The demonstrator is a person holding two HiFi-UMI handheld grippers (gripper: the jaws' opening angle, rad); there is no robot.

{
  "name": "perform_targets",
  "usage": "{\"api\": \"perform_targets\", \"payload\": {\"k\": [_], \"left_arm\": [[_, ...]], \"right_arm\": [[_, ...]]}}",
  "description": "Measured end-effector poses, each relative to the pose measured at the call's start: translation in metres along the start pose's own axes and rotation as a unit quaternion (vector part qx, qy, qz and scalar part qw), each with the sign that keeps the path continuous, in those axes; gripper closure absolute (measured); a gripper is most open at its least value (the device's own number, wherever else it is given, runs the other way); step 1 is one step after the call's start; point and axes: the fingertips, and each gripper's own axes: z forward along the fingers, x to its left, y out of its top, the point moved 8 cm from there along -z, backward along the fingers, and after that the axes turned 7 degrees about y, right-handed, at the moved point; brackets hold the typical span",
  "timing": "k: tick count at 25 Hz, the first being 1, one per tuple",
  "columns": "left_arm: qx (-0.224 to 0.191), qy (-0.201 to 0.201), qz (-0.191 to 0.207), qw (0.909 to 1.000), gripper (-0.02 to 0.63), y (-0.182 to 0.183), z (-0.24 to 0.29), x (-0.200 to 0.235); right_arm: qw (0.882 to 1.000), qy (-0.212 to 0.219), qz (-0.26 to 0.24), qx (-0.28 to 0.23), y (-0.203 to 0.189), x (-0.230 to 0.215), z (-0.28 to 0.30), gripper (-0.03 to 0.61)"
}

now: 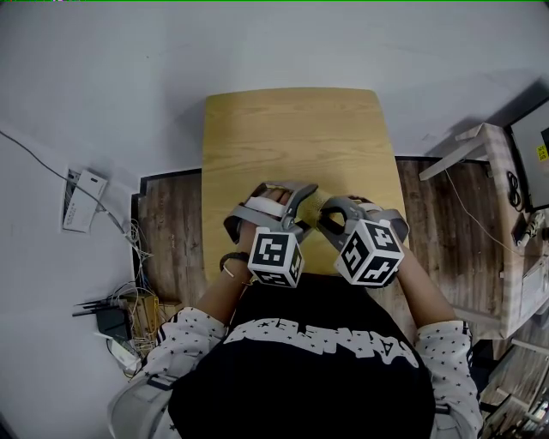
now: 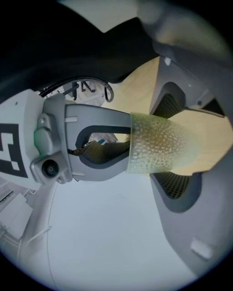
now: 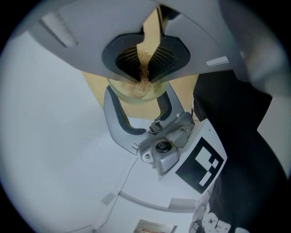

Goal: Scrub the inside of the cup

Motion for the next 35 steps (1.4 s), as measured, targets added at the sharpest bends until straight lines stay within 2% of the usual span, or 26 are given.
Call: {"api": "perform_targets", "payload": {"k": [5, 8, 14, 20, 25, 29, 31, 35], "left_arm": [[-0.001, 0.001, 0.008, 1.0000, 0.253, 0.000, -0.001, -0.002], [-0.004, 0.003, 0.012, 0.9999, 0.253, 0.000, -0.001, -0.002], [-0.008, 0.005, 0.018, 0.9998, 0.253, 0.001, -0.002, -0.003], [-0.015, 0.013, 0.018, 0.9996, 0.253, 0.000, -0.005, -0.001], [-0.017, 0.017, 0.023, 0.9995, 0.253, -0.001, -0.004, 0.000], [-0.018, 0.023, 0.026, 0.9992, 0.253, -0.002, -0.004, 0.003], [-0.018, 0.025, 0.029, 0.9991, 0.253, -0.002, -0.004, 0.004], [-0.017, 0.031, 0.033, 0.9988, 0.253, -0.004, -0.003, 0.005]], "right_arm": [[0.994, 0.015, 0.104, -0.035, -0.001, -0.003, 0.000, 0.531], [0.988, 0.021, 0.145, -0.053, -0.002, -0.004, -0.001, 0.531], [0.965, 0.043, 0.240, -0.099, -0.008, -0.007, -0.003, 0.531], [0.918, 0.078, 0.352, -0.162, -0.013, -0.012, -0.005, 0.531], [0.896, 0.087, 0.395, -0.184, -0.015, -0.015, -0.004, 0.531], [0.852, 0.106, 0.460, -0.229, -0.019, -0.019, -0.004, 0.531], [0.835, 0.113, 0.481, -0.244, -0.020, -0.021, -0.005, 0.531], [0.817, 0.121, 0.501, -0.258, -0.022, -0.023, -0.003, 0.531]]}}
